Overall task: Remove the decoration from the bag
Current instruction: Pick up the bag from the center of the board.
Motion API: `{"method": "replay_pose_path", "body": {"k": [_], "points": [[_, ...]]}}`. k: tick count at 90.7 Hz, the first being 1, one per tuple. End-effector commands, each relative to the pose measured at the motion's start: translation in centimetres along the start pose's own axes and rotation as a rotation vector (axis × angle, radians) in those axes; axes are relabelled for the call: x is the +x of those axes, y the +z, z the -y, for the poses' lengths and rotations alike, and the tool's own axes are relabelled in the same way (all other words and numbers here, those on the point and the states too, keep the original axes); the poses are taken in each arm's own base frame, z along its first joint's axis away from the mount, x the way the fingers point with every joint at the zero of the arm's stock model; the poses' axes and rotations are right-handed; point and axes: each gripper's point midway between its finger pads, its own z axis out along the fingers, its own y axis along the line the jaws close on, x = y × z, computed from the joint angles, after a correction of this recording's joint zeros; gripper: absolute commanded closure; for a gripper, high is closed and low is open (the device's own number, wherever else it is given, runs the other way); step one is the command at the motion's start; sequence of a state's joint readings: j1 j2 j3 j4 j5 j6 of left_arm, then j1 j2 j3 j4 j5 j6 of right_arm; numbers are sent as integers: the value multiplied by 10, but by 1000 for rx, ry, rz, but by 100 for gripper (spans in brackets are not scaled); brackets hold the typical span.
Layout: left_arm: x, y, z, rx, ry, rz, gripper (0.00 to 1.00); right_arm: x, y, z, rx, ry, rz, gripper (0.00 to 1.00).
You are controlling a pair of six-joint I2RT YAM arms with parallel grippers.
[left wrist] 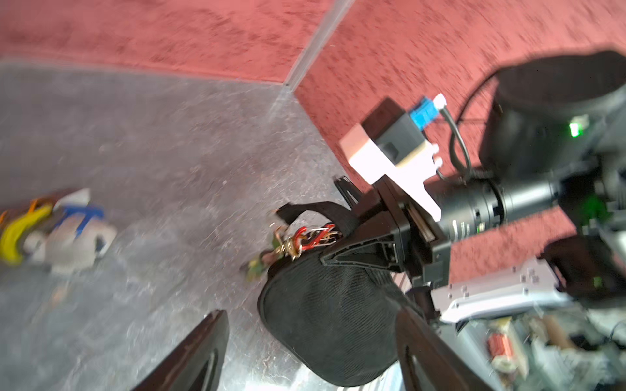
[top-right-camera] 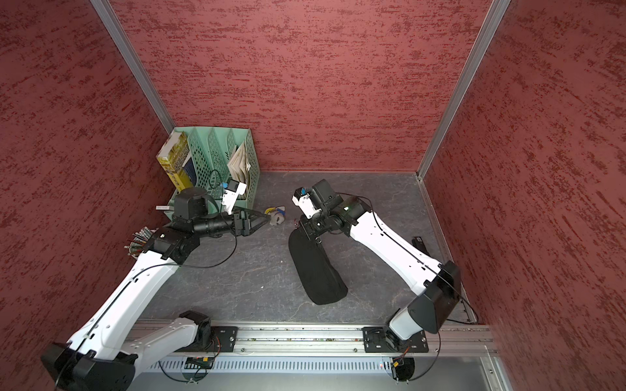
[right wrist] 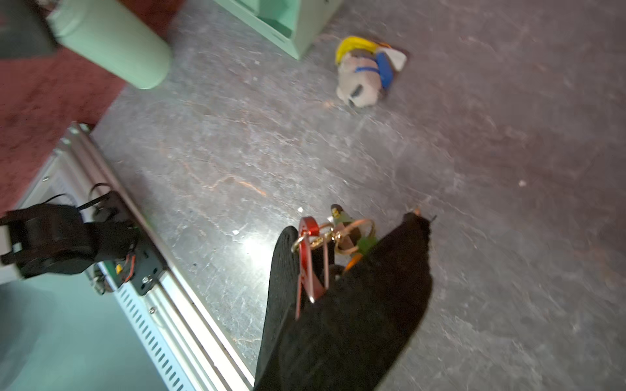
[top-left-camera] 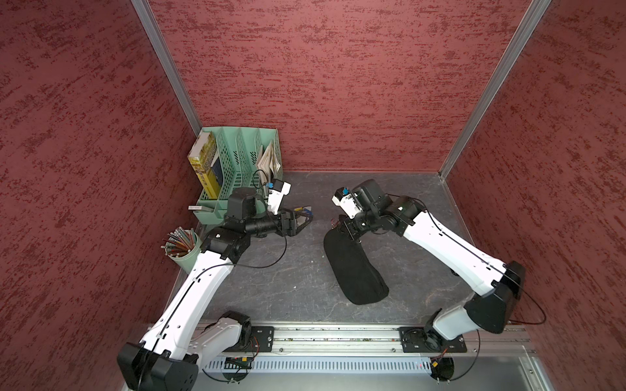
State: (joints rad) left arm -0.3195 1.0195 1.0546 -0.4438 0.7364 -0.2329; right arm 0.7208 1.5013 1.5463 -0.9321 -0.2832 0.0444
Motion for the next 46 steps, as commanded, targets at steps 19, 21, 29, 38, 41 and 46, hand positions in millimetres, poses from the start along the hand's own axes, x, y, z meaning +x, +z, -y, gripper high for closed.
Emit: {"method": "replay_pose_path", "body": {"k": [19, 21, 29, 38, 41, 46], "points": [[1, 1, 47, 231, 283, 83, 41, -18, -73, -75, -333, -348, 247, 100], [3, 1, 50, 242, 299, 81, 41, -17, -75, -77, -345, -359, 253, 100], [9, -1, 65, 279, 362, 79, 42, -12, -85, -88, -400, -401, 265, 100], [14, -5, 83, 331, 422, 82, 41, -7, -92, -94, -434, -435, 275, 100], [15, -6, 89, 349, 437, 83, 41, -6, -94, -96, -441, -443, 279, 100], [18, -8, 98, 380, 455, 77, 40, -3, -98, -99, -458, -459, 284, 100]]}}
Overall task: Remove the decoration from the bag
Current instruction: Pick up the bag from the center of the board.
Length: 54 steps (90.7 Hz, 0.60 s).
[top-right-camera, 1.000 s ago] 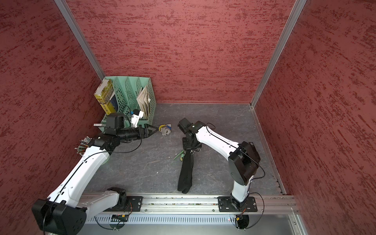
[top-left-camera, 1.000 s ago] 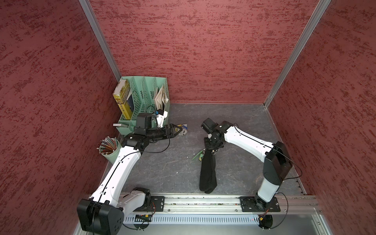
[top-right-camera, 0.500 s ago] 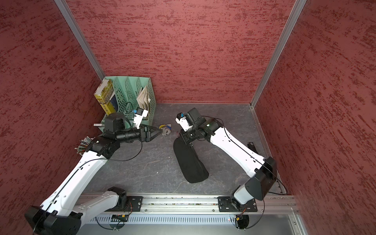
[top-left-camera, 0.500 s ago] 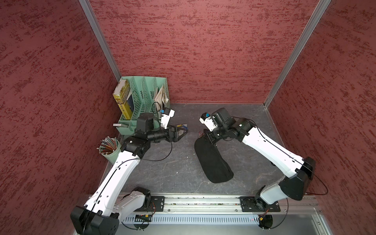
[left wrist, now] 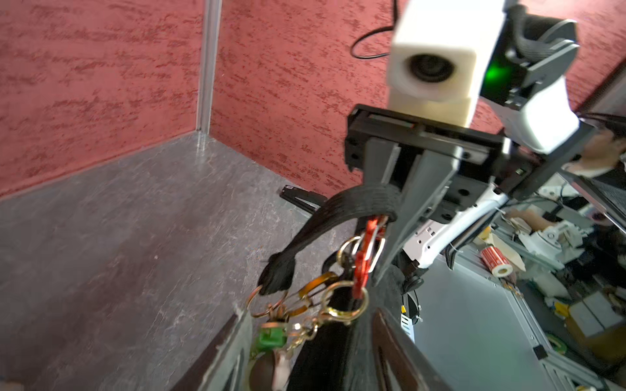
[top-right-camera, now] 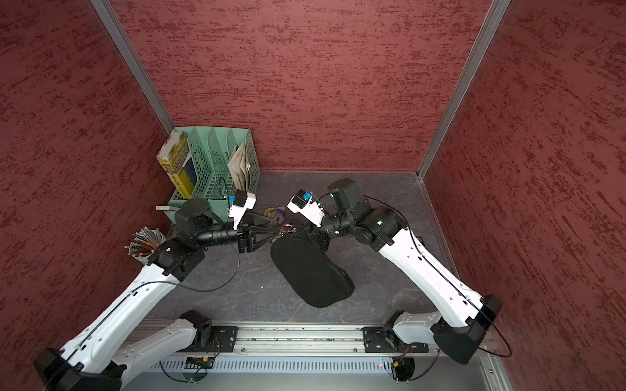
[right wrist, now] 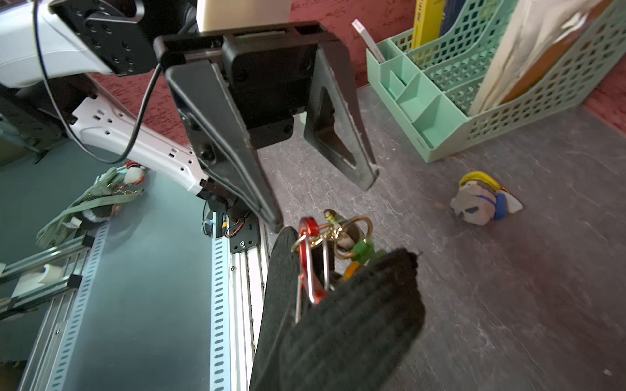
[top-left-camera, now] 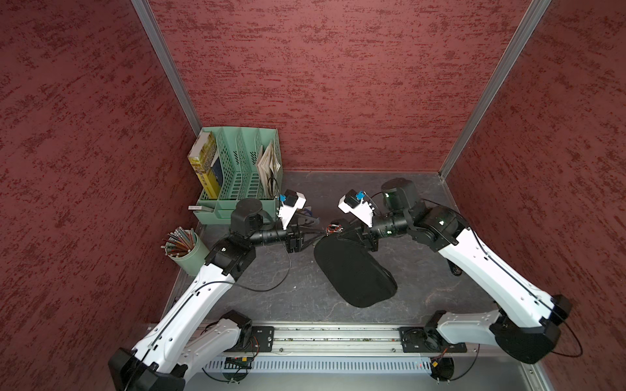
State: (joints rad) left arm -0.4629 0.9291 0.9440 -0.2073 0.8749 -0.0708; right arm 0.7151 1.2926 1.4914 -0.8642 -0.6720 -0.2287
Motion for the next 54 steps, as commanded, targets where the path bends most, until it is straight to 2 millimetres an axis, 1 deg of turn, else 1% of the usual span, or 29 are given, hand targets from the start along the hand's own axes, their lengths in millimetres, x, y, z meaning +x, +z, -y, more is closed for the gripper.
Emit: {"method": "replay_pose_path", "body": {"k": [1, 16, 21, 32, 41, 54], "points": [[-8, 0, 26, 87, 112, 22, 41, -11, -11, -21, -85, -98, 65, 100], [-8, 9, 40, 141, 118, -10, 42, -10, -14, -27, -103, -117, 70, 100], [-6, 13, 42, 151, 117, -31, 44, -10, -14, -28, -107, -118, 71, 100], [-9, 16, 44, 155, 121, -37, 46, -7, -13, -30, -124, -114, 63, 100], [-12, 14, 47, 160, 128, -23, 58, -1, -12, -29, -127, -107, 47, 100], [-16, 13, 50, 167, 125, -16, 86, 4, -11, -27, -107, -107, 39, 100]]}}
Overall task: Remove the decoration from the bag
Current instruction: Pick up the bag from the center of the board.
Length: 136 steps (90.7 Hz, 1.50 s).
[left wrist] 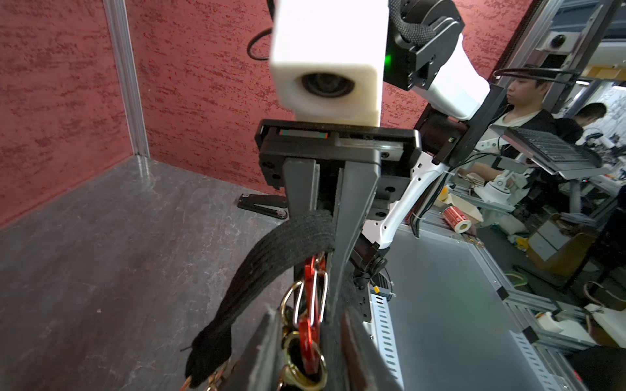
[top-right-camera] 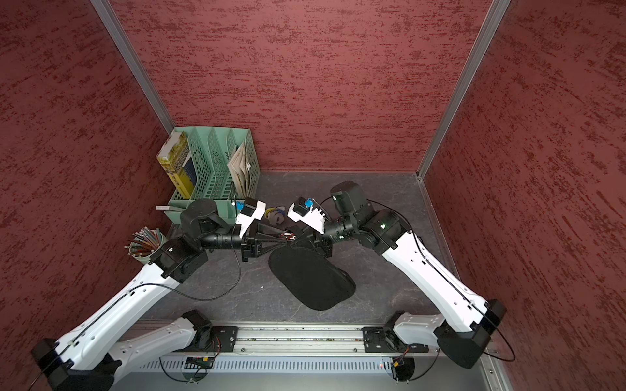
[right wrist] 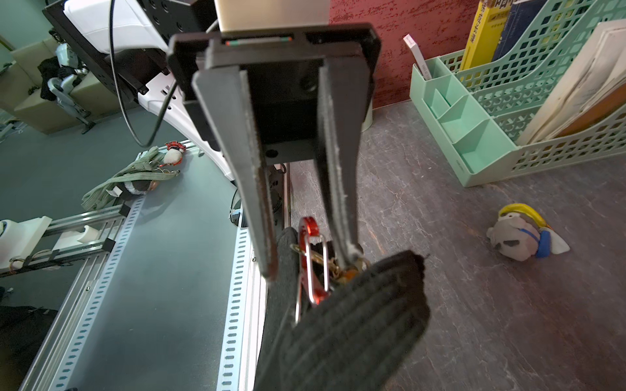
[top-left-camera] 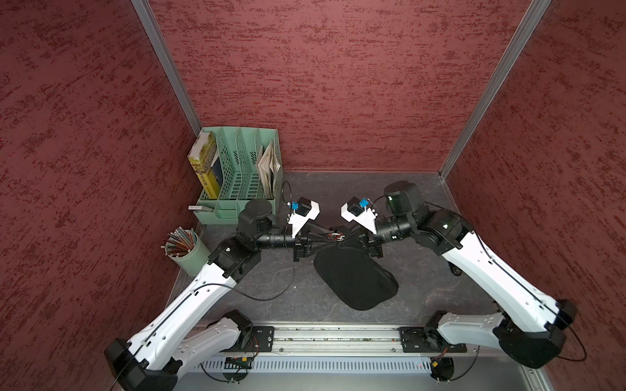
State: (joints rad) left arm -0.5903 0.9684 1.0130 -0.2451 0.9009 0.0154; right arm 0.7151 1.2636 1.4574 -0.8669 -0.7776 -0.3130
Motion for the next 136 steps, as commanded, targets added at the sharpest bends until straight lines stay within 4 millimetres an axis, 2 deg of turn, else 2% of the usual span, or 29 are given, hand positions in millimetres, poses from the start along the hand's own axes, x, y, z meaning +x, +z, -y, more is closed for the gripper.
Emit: {"method": "replay_pose_path", "body": {"k": [1, 4, 7, 14, 27, 33, 39, 58, 68, 75, 86, 103, 115, 136], "points": [[-14, -4, 9, 18, 33, 24, 87, -1, -7, -6, 1, -29, 21, 100], [-14, -4, 10, 18, 32, 24, 94, -1, -8, -5, 13, -29, 20, 100], [-15, -4, 9, 15, 28, 23, 100, 1, -8, -2, 31, -25, 18, 94], [-15, -5, 10, 10, 24, 24, 100, 2, -12, 1, 69, -17, 24, 80], [-16, -7, 11, -1, 8, 19, 100, 2, -17, 0, 95, -19, 54, 74], [-15, -8, 8, -26, -11, 7, 100, 4, -19, 1, 113, -20, 64, 65], [-15, -10, 6, -48, -28, -9, 100, 8, -23, 10, 182, -7, 70, 55], [-13, -17, -5, -154, -96, -74, 100, 25, -38, 41, 376, 78, 55, 41], [-12, -16, -5, -159, -132, -101, 100, 30, -44, 51, 441, 94, 53, 38], [-13, -15, -7, -164, -153, -113, 100, 28, -43, 47, 414, 75, 71, 37], [-15, -15, -10, -178, -175, -125, 100, 4, -36, 28, 288, -6, 181, 34], [-18, -16, -10, -186, -191, -132, 100, -27, -35, 14, 191, -133, 334, 32], [-22, -17, -8, -181, -192, -122, 100, -28, -26, 10, 123, -147, 337, 33], [-31, -17, -7, -182, -201, -96, 100, -26, -14, 2, 0, -118, 329, 41]]}}
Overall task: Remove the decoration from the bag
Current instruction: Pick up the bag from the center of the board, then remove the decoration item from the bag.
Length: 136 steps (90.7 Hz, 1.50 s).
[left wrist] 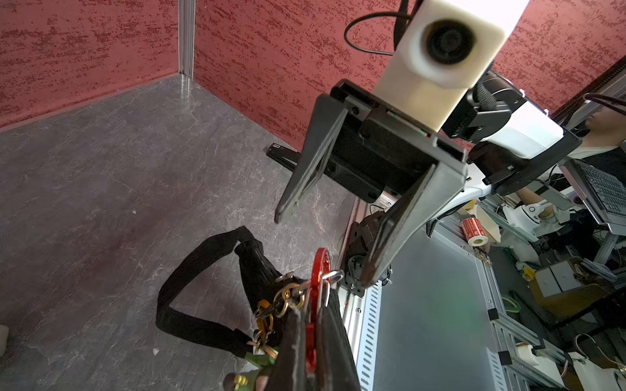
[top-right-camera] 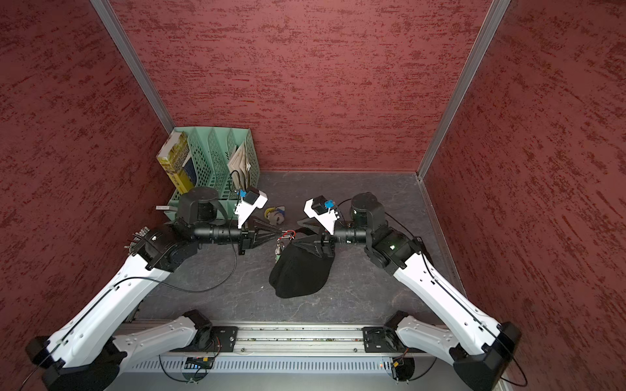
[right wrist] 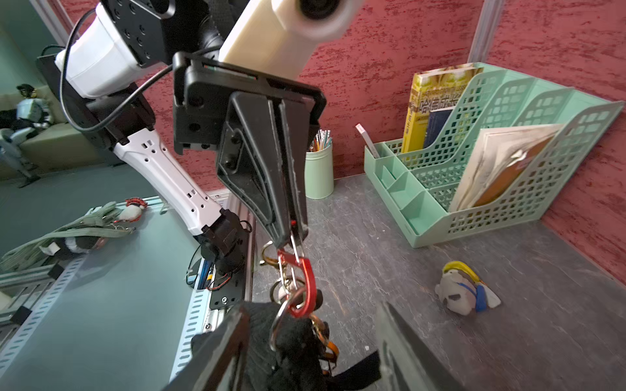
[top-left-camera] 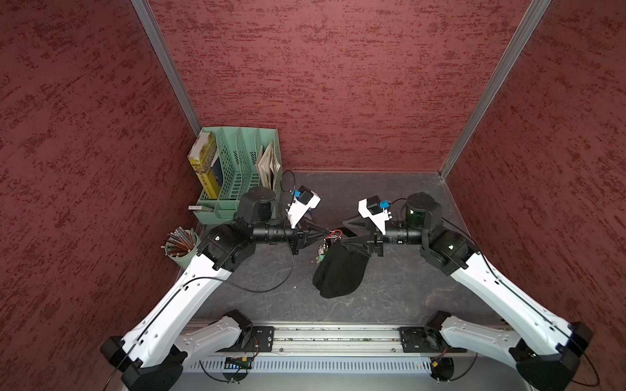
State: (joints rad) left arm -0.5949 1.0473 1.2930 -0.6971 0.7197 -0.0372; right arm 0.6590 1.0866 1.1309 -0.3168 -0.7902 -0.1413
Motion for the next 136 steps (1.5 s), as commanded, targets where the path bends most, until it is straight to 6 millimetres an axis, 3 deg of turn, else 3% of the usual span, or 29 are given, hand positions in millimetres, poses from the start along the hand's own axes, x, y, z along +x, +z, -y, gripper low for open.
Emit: {"method": "replay_pose_path", "body": {"k": [1, 41, 52, 79, 103, 120, 136], "points": [[-21, -9, 11, 14, 28, 65, 100, -10, 1, -13, -93, -6, 45, 41], [-35, -12, 14, 17, -2, 142, 100, -4, 10, -3, -87, 37, 38, 41], [-36, -13, 15, 13, 2, 143, 100, -3, 10, 1, -55, 28, 37, 51], [-27, -12, 14, 17, 17, 117, 100, -5, 0, 8, 41, 8, 53, 100], [-7, -12, 12, 38, 52, 113, 100, 4, -10, 11, 107, 7, -45, 100], [8, -10, 14, 87, 71, 101, 85, 8, -18, 11, 149, -17, -101, 100], [16, -7, 16, 117, 114, 104, 39, 9, -23, 10, 157, -33, -139, 100]]}}
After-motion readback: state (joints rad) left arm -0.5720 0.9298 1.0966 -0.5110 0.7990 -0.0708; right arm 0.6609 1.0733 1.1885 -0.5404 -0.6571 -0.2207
